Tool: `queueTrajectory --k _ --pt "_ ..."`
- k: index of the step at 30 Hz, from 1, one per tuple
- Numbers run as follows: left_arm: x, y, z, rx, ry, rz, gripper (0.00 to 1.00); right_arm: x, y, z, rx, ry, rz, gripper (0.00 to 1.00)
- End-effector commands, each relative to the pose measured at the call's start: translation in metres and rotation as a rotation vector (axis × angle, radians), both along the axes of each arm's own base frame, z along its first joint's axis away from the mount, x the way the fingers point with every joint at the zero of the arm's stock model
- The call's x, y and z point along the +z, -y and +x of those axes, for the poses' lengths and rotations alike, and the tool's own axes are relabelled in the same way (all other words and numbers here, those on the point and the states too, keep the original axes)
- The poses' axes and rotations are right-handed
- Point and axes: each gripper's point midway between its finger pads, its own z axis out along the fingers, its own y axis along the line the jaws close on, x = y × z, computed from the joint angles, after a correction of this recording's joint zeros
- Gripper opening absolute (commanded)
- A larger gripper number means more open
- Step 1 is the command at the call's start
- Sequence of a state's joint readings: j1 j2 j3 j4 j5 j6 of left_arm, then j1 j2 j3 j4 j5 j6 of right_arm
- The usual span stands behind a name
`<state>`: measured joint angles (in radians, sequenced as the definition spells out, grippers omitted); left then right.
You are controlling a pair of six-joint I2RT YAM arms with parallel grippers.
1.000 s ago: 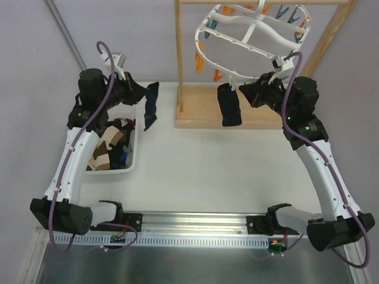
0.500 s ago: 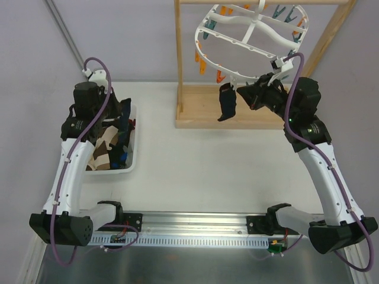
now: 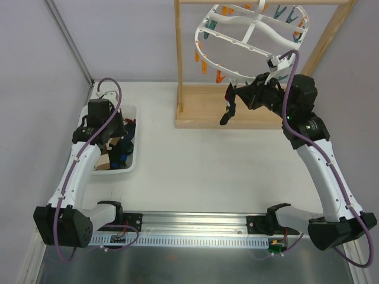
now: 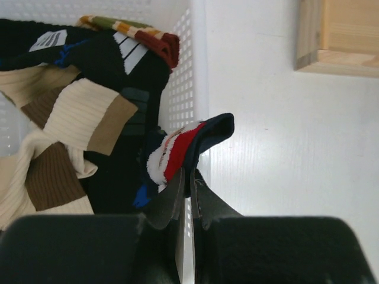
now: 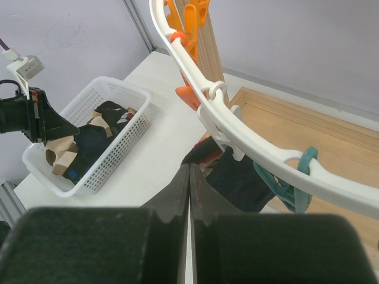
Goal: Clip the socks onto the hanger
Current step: Place the sock in the bin.
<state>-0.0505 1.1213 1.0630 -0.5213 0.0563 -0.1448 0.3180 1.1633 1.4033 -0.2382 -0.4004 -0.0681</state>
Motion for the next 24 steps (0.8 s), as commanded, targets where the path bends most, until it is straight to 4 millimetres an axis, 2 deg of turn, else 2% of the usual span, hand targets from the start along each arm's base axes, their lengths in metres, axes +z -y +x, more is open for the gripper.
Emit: queueTrajectory --k 1,3,4,6,7,9,10,11,13,14,16,17,19,20,22,23,24 --pt "-0.014 -0.026 -0.002 0.133 -0.03 0.074 0.0 0.024 -0.005 -0.004 0.019 0.052 0.019 0.02" --pt "-0.019 -0.022 -0.001 0.125 -0.045 0.057 0.03 0.024 -0.004 -0.003 0.015 0.049 0.014 0.03" --pt "-0.019 -0.018 -0.001 0.11 -0.046 0.039 0.15 0.025 -0.004 -0.004 0.015 0.048 0.014 0.04" --pt "-0.012 -0.015 0.001 0.095 -0.027 0.029 0.28 0.026 -0.003 -0.005 0.009 0.048 0.013 0.05" --pt "-0.01 -0.016 0.002 0.092 -0.019 0.037 0.45 0.027 -0.003 -0.005 0.01 0.047 0.014 0.06" --pt "0.006 -0.018 0.004 0.092 0.022 0.046 0.55 0.031 -0.003 -0.008 0.01 0.043 0.019 0.09" --pt "0.011 -0.018 0.004 0.089 0.036 0.051 0.64 0.034 -0.003 -0.01 0.011 0.045 0.021 0.1" --pt "0.03 -0.018 0.004 0.088 0.089 0.042 0.68 0.038 -0.002 -0.012 0.005 0.041 0.024 0.11" --pt "0.053 -0.012 0.002 0.061 0.144 0.019 0.72 0.043 -0.003 -0.018 0.009 0.039 0.033 0.13" --pt "0.079 -0.003 0.0 0.022 0.21 -0.014 0.73 0.045 -0.002 -0.02 0.007 0.037 0.038 0.14" --pt "0.107 0.024 -0.006 -0.106 0.269 -0.109 0.73 0.049 -0.005 -0.025 0.016 0.031 0.056 0.15" --pt "0.13 0.034 -0.007 -0.15 0.313 -0.14 0.72 0.05 -0.006 -0.027 0.019 0.028 0.061 0.16" --pt "0.151 0.061 -0.013 -0.253 0.341 -0.2 0.72 0.049 -0.01 -0.03 0.028 0.02 0.067 0.18" --pt "0.165 0.09 -0.017 -0.347 0.361 -0.204 0.72 0.049 -0.011 -0.031 0.029 0.018 0.068 0.18" --pt "0.176 0.117 -0.016 -0.428 0.393 -0.178 0.72 0.049 -0.016 -0.032 0.032 0.005 0.085 0.18" --pt "0.181 0.148 -0.017 -0.518 0.392 -0.195 0.72 0.047 -0.02 -0.032 0.041 -0.004 0.086 0.19" --pt "0.184 0.159 -0.014 -0.546 0.396 -0.205 0.72 0.046 -0.022 -0.03 0.039 -0.006 0.087 0.2"
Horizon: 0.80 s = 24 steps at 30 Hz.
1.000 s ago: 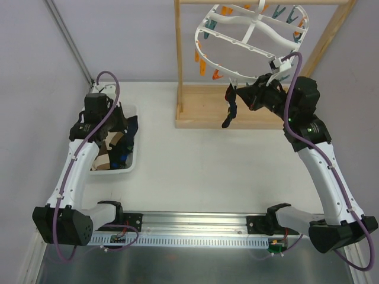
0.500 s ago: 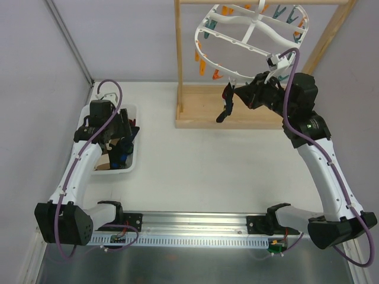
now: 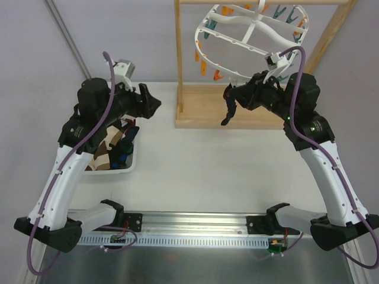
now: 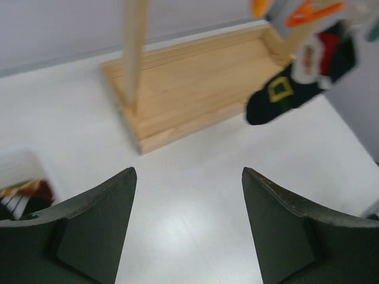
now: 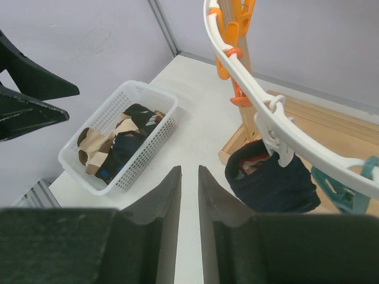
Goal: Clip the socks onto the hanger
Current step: Place the sock in the bin, then open the clamp at the hanger.
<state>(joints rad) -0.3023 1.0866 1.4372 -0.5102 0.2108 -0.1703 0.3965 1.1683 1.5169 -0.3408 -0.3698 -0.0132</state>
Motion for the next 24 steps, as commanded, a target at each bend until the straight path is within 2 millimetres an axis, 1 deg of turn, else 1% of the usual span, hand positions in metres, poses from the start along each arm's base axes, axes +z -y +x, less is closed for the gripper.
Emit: queueTrajectory --k 1,2,3,4,5,7,8,9,10,11,12,13,14,15,16,17,19,24 --pt "0.01 0.063 0.004 -0.202 0.022 -0.015 0.72 0.019 -0.005 -0.002 -0.022 0.015 0.052 0.21" --pt "0.014 0.078 0.017 -0.23 0.047 -0.034 0.72 0.015 -0.006 0.0 -0.037 -0.01 0.063 0.22" --pt "0.014 0.09 0.02 -0.261 0.059 -0.05 0.72 0.012 -0.007 0.003 -0.057 -0.027 0.07 0.22" --pt "0.019 0.098 0.025 -0.287 0.092 -0.07 0.72 0.004 -0.007 0.011 -0.094 -0.03 0.075 0.22" --pt "0.024 0.112 0.035 -0.333 0.155 -0.105 0.72 0.002 -0.01 0.011 -0.098 -0.035 0.084 0.22" --pt "0.031 0.123 0.043 -0.361 0.204 -0.155 0.73 0.0 -0.006 0.017 -0.145 -0.028 0.093 0.23" --pt "0.029 0.13 0.051 -0.376 0.21 -0.17 0.73 -0.003 -0.006 0.018 -0.154 -0.033 0.092 0.23" --pt "0.043 0.138 0.052 -0.417 0.263 -0.202 0.72 -0.004 -0.007 0.018 -0.155 -0.03 0.088 0.24" --pt "0.049 0.145 0.051 -0.452 0.28 -0.226 0.72 -0.005 -0.007 0.019 -0.157 -0.026 0.084 0.25" --pt "0.047 0.153 0.055 -0.481 0.294 -0.242 0.72 -0.005 -0.007 0.021 -0.163 -0.024 0.079 0.26" --pt "0.059 0.158 0.055 -0.512 0.354 -0.268 0.72 -0.006 -0.007 0.023 -0.169 -0.023 0.066 0.26" --pt "0.062 0.163 0.057 -0.526 0.369 -0.288 0.72 -0.013 -0.005 0.028 -0.187 -0.038 0.047 0.26" --pt "0.056 0.17 0.063 -0.54 0.371 -0.289 0.72 -0.015 -0.005 0.029 -0.19 -0.04 0.04 0.26" --pt "0.056 0.173 0.065 -0.55 0.384 -0.292 0.72 -0.013 -0.005 0.03 -0.193 -0.041 0.035 0.26" --pt "0.059 0.177 0.067 -0.564 0.407 -0.3 0.72 -0.017 -0.002 0.032 -0.208 -0.048 0.02 0.25" --pt "0.056 0.184 0.072 -0.579 0.4 -0.301 0.71 -0.018 -0.002 0.033 -0.211 -0.052 0.016 0.25" --pt "0.054 0.192 0.078 -0.607 0.403 -0.313 0.71 -0.017 0.0 0.034 -0.217 -0.044 0.008 0.25" --pt "0.051 0.204 0.082 -0.677 0.437 -0.321 0.72 -0.01 0.005 0.03 -0.226 -0.016 0.002 0.25"
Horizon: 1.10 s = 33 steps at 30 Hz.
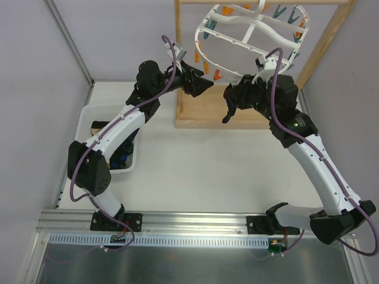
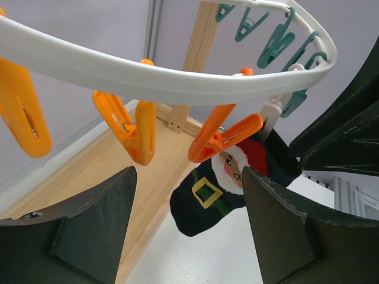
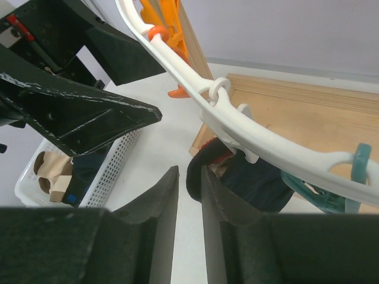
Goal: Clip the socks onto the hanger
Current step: Open the clamp at the hanger.
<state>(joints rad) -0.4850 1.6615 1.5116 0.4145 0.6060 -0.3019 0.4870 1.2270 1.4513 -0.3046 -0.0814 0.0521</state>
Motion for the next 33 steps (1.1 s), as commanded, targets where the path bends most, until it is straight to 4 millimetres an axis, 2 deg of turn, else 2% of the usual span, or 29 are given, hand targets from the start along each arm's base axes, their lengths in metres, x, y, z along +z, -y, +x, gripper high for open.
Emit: queueTrajectory --k 1,8,13,14,16,19,22,24,27,30,31,33 --pt "0.041 0.011 -0.015 -0.107 0.164 -0.075 0.72 0.033 0.009 -0.005 -0.023 0.09 0.012 0.24" --pt "0.039 0.024 -0.009 -0.173 0.222 -0.101 0.72 0.035 0.011 -0.009 -0.018 0.094 0.001 0.24" --pt "0.051 0.034 -0.015 -0.277 0.235 -0.155 0.7 0.034 0.014 -0.01 -0.027 0.096 -0.007 0.24" --pt "0.043 0.038 -0.01 -0.289 0.215 -0.153 0.69 0.035 0.015 -0.01 -0.03 0.096 -0.007 0.24" --pt "0.041 0.041 -0.009 -0.307 0.206 -0.17 0.67 0.034 0.017 -0.01 -0.041 0.093 -0.009 0.24" --pt "0.04 0.042 -0.009 -0.323 0.194 -0.191 0.53 0.033 0.02 -0.011 -0.052 0.088 -0.013 0.24" --pt "0.04 0.042 -0.01 -0.329 0.189 -0.199 0.34 0.034 0.022 -0.012 -0.051 0.089 -0.014 0.24" --pt "0.041 0.042 -0.011 -0.331 0.188 -0.199 0.26 0.036 0.023 -0.014 -0.05 0.092 -0.011 0.24" --pt "0.042 0.04 -0.013 -0.309 0.182 -0.212 0.23 0.041 0.022 -0.017 -0.04 0.103 -0.004 0.25" --pt "0.044 0.04 -0.018 -0.25 0.206 -0.221 0.2 0.05 0.018 -0.021 -0.012 0.111 0.025 0.31" --pt "0.043 0.045 -0.03 -0.254 0.214 -0.218 0.19 0.051 0.014 -0.023 0.008 0.111 0.033 0.36" --pt "0.044 0.048 -0.032 -0.205 0.246 -0.222 0.18 0.058 0.011 -0.024 0.023 0.117 0.054 0.4"
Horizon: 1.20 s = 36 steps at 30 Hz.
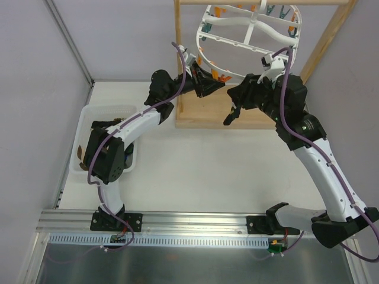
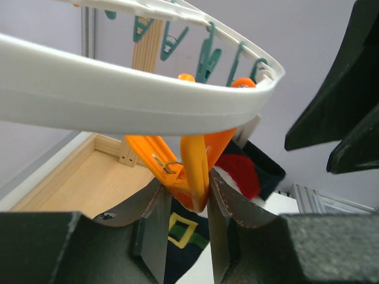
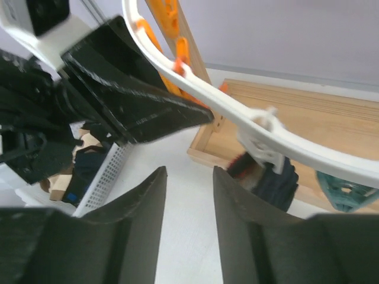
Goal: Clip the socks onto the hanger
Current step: Open the clamp at the hanger.
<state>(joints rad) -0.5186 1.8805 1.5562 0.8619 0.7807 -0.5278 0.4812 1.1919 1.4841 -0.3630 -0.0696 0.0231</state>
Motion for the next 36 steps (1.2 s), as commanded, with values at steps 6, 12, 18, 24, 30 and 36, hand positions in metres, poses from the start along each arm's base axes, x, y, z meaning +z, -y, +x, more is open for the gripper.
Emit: queueTrajectory --k 6,12,18,24,30,36 --pt "0.052 0.002 -0.047 0.124 0.194 -0.116 0.15 0.046 0.0 -0.009 0.017 0.086 0.071 0.47" --pt "0.059 0.006 -0.055 0.124 0.16 -0.152 0.12 0.044 0.012 -0.005 -0.051 0.093 0.05 0.49" --pt "0.06 0.016 -0.05 0.141 0.115 -0.179 0.1 0.043 0.038 -0.004 -0.174 0.11 0.015 0.55" --pt "0.064 0.018 -0.045 0.138 0.089 -0.198 0.09 0.039 0.059 -0.008 -0.243 0.111 -0.055 0.56" --pt "0.063 0.023 -0.044 0.114 0.066 -0.201 0.08 0.03 0.072 -0.006 -0.287 0.091 -0.056 0.58" --pt "0.065 0.023 -0.048 0.103 0.065 -0.209 0.07 0.03 0.066 0.006 -0.254 0.108 -0.018 0.58"
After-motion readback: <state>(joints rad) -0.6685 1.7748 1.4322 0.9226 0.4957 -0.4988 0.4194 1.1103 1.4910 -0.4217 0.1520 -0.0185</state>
